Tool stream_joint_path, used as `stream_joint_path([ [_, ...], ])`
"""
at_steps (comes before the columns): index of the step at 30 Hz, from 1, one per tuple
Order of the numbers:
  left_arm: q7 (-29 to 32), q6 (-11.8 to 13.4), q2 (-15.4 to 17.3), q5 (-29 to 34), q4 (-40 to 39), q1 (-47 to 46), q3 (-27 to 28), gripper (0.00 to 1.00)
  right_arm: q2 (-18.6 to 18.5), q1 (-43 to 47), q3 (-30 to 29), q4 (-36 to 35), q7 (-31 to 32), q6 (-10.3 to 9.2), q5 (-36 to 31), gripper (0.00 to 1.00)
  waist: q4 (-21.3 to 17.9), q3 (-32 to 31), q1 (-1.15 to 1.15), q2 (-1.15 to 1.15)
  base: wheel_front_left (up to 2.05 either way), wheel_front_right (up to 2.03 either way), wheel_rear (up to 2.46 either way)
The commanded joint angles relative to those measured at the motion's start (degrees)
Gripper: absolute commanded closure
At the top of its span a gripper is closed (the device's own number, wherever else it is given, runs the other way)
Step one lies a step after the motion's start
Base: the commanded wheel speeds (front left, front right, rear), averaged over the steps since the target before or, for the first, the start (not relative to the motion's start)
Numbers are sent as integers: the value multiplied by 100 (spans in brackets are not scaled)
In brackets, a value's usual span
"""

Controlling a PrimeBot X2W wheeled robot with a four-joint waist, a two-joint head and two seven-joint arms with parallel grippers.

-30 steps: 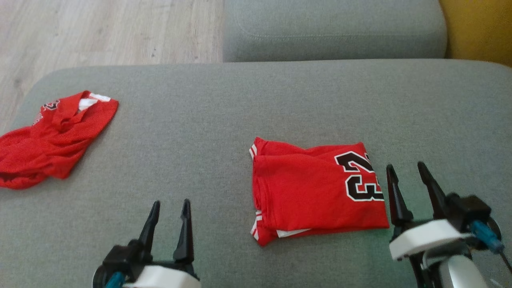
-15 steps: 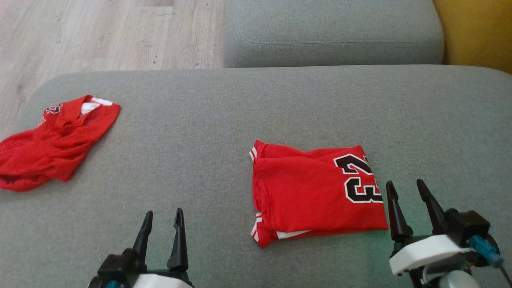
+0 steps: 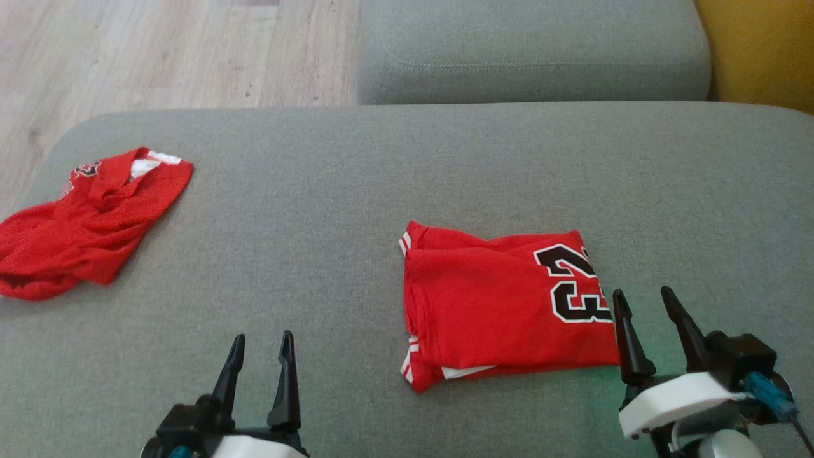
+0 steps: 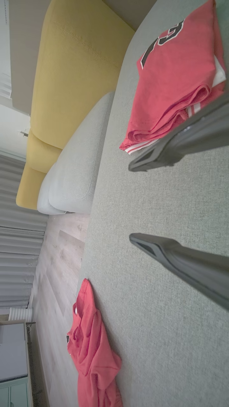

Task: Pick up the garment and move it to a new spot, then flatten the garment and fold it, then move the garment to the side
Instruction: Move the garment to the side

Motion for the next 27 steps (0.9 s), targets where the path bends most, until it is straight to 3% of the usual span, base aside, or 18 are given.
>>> stream_joint_path([
  [1,-71,-5,9,49,-155,-238,209,0,-27,-193,103,-168,39,-4,-47,0,20,52,0,0,0,0,0],
  [12,-63,52,169,64,-250,-449,392,0,-28,-1155,-411,-34,1086,-4,-716,0,193,415,0,0,0,0,0],
  [14,-65,61,176,54,-274,-491,450,0,-106,-1405,-547,183,1662,-4,-783,0,297,539,0,0,0,0,0],
  [20,-68,14,115,59,-252,-577,504,0,-358,-1608,-463,532,2567,-4,-462,0,515,785,0,0,0,0,0],
  [27,-71,-39,26,122,-229,-665,641,0,-575,-1665,-59,630,3052,-4,46,0,635,999,0,0,0,0,0],
])
